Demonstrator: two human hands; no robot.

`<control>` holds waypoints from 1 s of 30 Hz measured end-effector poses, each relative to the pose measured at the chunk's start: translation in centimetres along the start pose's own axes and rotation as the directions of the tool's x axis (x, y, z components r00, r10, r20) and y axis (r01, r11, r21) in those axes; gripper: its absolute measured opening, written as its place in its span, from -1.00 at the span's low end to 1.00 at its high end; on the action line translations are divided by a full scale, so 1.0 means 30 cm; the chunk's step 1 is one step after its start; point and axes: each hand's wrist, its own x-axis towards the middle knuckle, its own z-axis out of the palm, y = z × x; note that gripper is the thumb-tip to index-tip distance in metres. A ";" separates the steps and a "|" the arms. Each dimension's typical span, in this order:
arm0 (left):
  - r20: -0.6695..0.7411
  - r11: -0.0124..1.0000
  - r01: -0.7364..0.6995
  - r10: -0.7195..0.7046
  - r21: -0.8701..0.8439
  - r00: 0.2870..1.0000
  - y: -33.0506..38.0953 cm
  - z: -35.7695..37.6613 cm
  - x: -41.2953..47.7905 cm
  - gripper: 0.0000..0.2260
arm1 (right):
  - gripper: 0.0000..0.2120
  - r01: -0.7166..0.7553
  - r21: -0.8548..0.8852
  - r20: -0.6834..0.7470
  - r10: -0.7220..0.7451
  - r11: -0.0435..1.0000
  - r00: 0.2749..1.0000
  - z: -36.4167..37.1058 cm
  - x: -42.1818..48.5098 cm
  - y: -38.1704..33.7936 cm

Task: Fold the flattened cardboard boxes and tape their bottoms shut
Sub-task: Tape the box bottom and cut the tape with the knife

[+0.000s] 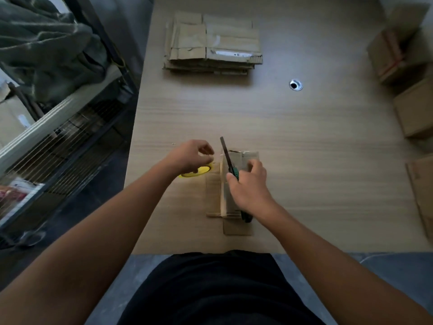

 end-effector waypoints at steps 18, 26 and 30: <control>-0.312 0.996 -0.023 0.049 0.087 0.949 0.061 -0.024 -0.165 -0.89 | -0.45 -0.028 -0.050 -0.001 0.028 0.998 1.000 0.035 0.005 -0.025; -0.222 0.979 -0.130 0.093 -0.159 0.971 0.244 0.033 -0.481 -0.81 | -0.84 0.261 0.662 -0.175 -0.193 0.703 0.965 -0.064 -0.270 0.091; -0.202 0.948 -0.216 0.170 -0.234 0.965 0.315 0.154 -0.633 -0.78 | -0.86 0.265 0.776 -0.131 -0.266 0.572 0.955 -0.076 -0.410 0.190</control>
